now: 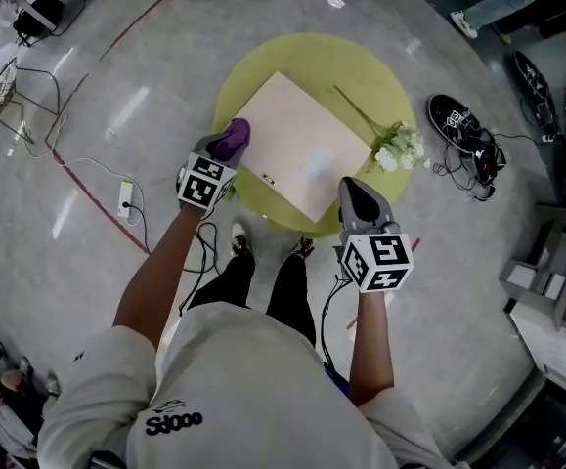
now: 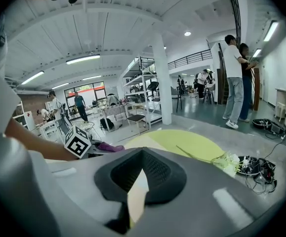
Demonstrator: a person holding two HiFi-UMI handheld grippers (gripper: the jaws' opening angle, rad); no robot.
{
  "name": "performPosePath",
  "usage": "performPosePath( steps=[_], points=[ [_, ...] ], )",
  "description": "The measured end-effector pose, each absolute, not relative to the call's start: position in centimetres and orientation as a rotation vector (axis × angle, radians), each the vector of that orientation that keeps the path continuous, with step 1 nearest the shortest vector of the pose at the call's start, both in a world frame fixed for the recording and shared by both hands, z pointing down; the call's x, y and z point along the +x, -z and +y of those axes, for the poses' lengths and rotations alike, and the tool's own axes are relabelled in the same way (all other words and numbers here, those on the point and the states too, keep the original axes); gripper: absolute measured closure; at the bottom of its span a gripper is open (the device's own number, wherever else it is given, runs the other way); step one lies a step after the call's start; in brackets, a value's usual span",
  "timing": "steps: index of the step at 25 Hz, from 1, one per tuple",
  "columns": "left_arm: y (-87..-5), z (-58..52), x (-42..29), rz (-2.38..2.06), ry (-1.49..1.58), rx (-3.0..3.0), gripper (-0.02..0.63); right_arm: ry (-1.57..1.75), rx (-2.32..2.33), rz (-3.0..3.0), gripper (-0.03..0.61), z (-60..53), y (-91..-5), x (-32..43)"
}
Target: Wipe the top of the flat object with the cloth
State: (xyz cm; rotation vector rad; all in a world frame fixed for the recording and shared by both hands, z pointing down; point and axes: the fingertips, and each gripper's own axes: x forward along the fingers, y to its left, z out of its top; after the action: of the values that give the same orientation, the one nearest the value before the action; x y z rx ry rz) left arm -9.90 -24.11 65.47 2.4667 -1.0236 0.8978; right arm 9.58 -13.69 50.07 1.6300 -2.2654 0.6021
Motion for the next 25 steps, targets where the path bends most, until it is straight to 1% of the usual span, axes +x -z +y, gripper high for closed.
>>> performPosePath(
  steps=[5,11,18,25],
  points=[
    [-65.6,-23.9,-11.8,-1.093,-0.900,2.435,0.505,-0.599,1.651,-2.253,0.569,-13.0,-50.0,9.2],
    [-65.8,-22.2,-11.0,-1.081,-0.864,2.466,0.505,-0.614,1.685,-2.229,0.569,-11.0,-50.2,10.1],
    [-65.9,-17.8,-6.5,-0.971,-0.890,2.486,0.505,-0.620,1.662,-2.226,0.569,-8.2,-50.1,12.2],
    [-66.2,-13.8,-1.8,-0.951,-0.909,2.499,0.505,-0.580,1.651,-2.229,0.569,-4.9,-49.1,15.2]
  ],
)
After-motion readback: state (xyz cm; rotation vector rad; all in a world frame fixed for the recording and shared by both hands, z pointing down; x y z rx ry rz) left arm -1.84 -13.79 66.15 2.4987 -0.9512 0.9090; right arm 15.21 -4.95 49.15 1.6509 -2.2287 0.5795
